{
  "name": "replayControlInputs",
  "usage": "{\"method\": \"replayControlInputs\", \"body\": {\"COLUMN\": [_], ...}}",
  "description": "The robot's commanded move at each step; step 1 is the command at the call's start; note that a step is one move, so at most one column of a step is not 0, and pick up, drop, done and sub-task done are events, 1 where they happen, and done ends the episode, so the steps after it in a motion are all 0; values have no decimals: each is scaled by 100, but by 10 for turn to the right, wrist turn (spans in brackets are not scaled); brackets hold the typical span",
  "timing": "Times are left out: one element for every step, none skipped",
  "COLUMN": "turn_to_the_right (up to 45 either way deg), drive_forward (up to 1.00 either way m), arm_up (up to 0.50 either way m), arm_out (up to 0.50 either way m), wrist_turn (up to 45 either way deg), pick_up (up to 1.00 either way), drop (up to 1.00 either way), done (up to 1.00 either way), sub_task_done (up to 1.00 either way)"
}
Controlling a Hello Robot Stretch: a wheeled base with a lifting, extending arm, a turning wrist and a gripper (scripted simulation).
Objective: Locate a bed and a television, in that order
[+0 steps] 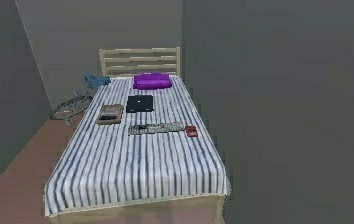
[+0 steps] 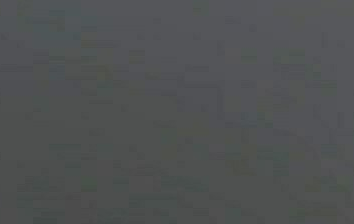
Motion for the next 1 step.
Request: {"method": "replayControlInputs", "body": {"turn_to_the_right": [30], "drive_forward": [0], "arm_up": [0], "arm_out": [0], "wrist_turn": [0], "pick_up": [0], "drop": [0], "done": [0], "sub_task_done": [0]}}
